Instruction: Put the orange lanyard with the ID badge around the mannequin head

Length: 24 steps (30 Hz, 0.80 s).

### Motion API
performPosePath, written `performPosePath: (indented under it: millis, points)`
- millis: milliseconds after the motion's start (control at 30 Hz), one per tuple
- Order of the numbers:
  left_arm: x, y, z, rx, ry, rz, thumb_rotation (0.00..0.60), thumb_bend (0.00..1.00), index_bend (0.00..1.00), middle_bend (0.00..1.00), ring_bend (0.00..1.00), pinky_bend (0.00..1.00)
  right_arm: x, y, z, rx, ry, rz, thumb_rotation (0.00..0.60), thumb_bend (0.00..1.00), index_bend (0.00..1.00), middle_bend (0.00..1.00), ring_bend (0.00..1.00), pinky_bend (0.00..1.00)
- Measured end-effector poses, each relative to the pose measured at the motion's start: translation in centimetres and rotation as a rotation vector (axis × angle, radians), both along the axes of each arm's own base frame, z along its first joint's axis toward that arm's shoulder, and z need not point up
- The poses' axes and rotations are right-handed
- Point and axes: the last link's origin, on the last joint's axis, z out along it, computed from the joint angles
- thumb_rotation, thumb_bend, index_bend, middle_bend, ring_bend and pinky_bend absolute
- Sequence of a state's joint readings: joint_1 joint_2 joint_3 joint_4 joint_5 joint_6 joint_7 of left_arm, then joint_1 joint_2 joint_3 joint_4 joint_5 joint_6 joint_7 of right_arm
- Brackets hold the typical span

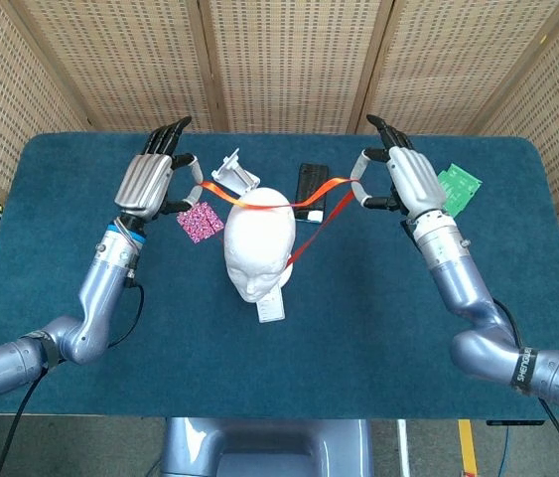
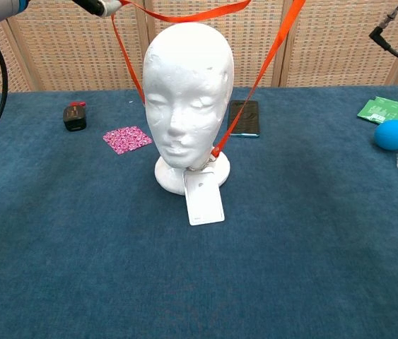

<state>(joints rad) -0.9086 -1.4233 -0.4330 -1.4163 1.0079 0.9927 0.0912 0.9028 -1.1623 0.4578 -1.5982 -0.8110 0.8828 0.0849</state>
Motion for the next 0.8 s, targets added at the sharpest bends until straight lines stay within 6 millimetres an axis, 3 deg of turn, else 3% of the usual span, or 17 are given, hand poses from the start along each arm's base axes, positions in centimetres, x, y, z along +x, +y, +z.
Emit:
performPosePath:
  millis: [267, 333, 367, 400, 433, 467, 500, 567, 800]
  points:
    - [-0.6, 1.9, -1.0, -0.013, 0.006, 0.06, 0.6, 0.43, 0.63, 0.0, 0.0, 0.0, -0.1, -2.3, -0.9, 0.013, 0.012, -0.052, 0.6, 0.75, 0.75, 0.0, 0.0, 0.0]
    - [-0.7, 2.3, -1.3, -0.017, 0.007, 0.07, 0.6, 0.43, 0.54, 0.0, 0.0, 0.0, -0.3, -2.8, -1.1, 0.012, 0.017, -0.066, 0.6, 0.74, 0.74, 0.0, 0.0, 0.0]
    - [-0.8, 2.5, -1.4, -0.018, 0.009, 0.074, 0.6, 0.42, 0.38, 0.0, 0.0, 0.0, -0.5, -3.1, -1.2, 0.012, 0.021, -0.073, 0.6, 0.69, 0.69, 0.0, 0.0, 0.0]
    - [-0.9, 2.7, -1.7, -0.022, 0.014, 0.079, 0.6, 0.37, 0.2, 0.0, 0.0, 0.0, -0.7, -3.4, -1.4, 0.011, 0.028, -0.082, 0.6, 0.6, 0.57, 0.0, 0.0, 0.0]
    - [-1.0, 2.9, -1.9, -0.029, 0.02, 0.084, 0.6, 0.33, 0.1, 0.0, 0.0, 0.0, -0.9, -3.7, -1.5, 0.01, 0.037, -0.088, 0.6, 0.5, 0.46, 0.0, 0.0, 0.0]
    - [-1.1, 3.1, -2.1, -0.038, 0.027, 0.087, 0.6, 0.27, 0.01, 0.0, 0.0, 0.0, -1.2, -4.0, -1.6, 0.01, 0.045, -0.095, 0.6, 0.33, 0.28, 0.0, 0.0, 0.0]
    - [-1.1, 3.3, -2.5, -0.053, 0.035, 0.092, 0.6, 0.21, 0.0, 0.0, 0.0, 0.0, -1.5, -4.4, -1.8, 0.014, 0.057, -0.103, 0.6, 0.18, 0.13, 0.0, 0.0, 0.0]
    - [-1.1, 3.5, -3.1, -0.075, 0.041, 0.095, 0.6, 0.16, 0.0, 0.0, 0.0, 0.0, -1.9, -4.9, -2.2, 0.026, 0.07, -0.113, 0.6, 0.03, 0.02, 0.0, 0.0, 0.0]
    - [-0.9, 3.5, -3.6, -0.077, 0.033, 0.063, 0.6, 0.12, 0.0, 0.0, 0.0, 0.0, -2.5, -5.4, -2.7, 0.013, 0.081, -0.119, 0.6, 0.0, 0.0, 0.0, 0.0, 0.0]
